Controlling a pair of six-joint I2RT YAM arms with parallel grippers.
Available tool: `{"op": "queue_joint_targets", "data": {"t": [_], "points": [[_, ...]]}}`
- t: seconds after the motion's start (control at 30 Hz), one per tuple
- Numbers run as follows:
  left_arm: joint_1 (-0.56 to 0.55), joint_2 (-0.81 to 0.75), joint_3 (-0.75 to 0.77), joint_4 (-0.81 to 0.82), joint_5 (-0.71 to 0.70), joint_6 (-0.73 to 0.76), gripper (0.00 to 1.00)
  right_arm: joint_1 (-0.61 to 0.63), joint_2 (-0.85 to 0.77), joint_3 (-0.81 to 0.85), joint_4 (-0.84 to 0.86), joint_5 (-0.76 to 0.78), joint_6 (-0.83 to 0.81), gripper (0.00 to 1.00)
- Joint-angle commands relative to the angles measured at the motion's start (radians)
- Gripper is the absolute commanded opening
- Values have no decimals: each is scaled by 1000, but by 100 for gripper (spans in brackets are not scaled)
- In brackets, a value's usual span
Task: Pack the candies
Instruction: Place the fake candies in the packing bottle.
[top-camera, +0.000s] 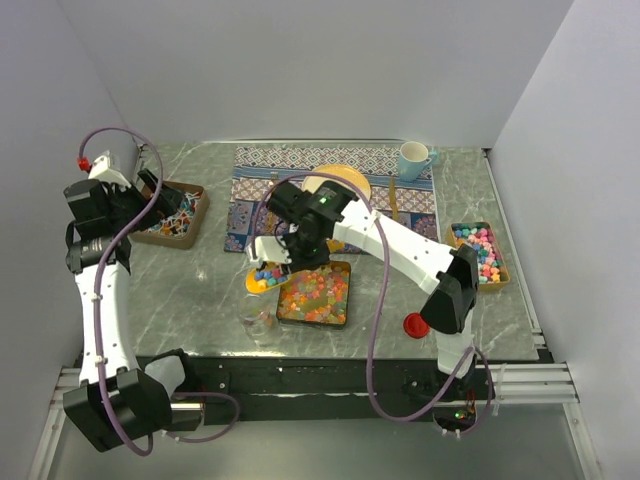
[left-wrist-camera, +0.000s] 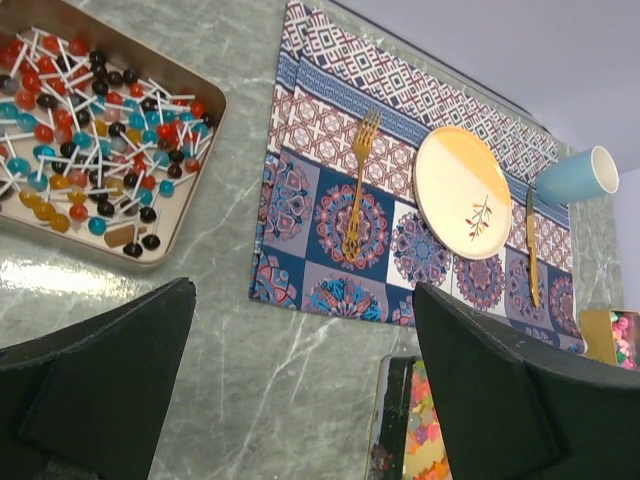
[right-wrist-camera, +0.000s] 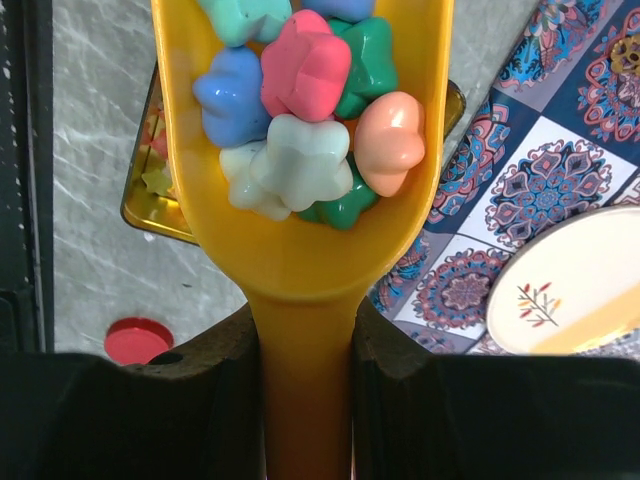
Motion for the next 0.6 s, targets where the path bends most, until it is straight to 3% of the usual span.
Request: {"op": "queue_joint_targets", "data": {"t": [0.0, 0.57], "points": [[2, -43, -22, 12, 31, -8, 97, 57, -17, 2, -98, 110, 2, 0], [-8, -96, -79, 64, 57, -52, 97, 120, 17, -8, -100, 316, -18, 0]]}}
